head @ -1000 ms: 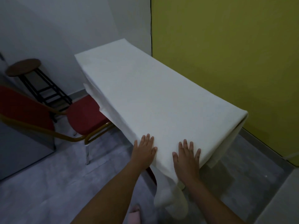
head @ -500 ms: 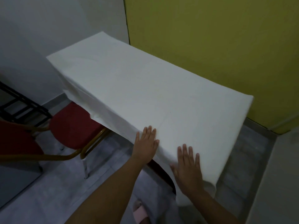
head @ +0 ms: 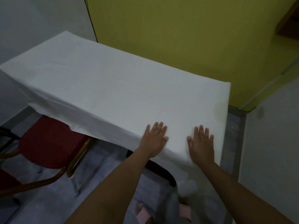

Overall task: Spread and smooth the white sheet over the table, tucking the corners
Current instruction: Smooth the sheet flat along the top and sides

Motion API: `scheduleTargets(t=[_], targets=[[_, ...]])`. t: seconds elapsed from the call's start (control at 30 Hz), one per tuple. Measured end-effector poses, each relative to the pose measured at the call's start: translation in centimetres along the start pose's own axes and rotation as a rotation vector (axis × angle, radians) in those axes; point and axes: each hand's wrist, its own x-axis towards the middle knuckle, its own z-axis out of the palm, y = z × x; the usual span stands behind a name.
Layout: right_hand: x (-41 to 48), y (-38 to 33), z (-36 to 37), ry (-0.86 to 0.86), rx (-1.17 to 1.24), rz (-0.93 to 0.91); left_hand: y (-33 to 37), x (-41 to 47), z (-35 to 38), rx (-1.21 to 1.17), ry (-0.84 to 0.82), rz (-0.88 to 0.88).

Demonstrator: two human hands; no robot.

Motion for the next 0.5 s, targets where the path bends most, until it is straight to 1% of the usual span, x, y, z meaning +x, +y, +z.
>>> scheduleTargets(t=[0.07,0.13,0.23,0.37,0.43,0.5], targets=[[-0.7,-1.6,0.9,-0.026,0.033,-0.013,-1.6,-0.8,0.0,-0.003,-0.015,-0.005],[-1.4,-3.9,2.0,-0.014,0.041,-0.057,-3.6,-1.8,-0.3,-0.004,-0.017,-0.030],[-2.7,-7.4,3.2,-0.019,0.020,-0.182,-6.4,-3.3,-1.0,0.003,-0.025,-0.091],[-3.8,-10.8,4.1,-0.064,-0.021,-0.369,-9.3,-4.9,-1.3,-0.038,-0.009,-0.226],[-3.1,-11.3,3.6,-0.064,0.016,-0.392,-10.3,-5.3,-1.3,-0.024,-0.009,-0.256],[-1.5,-11.1,2.7,-0.022,0.065,-0.338,-11.0,-5.3,-1.4,-0.003,0.005,-0.275]])
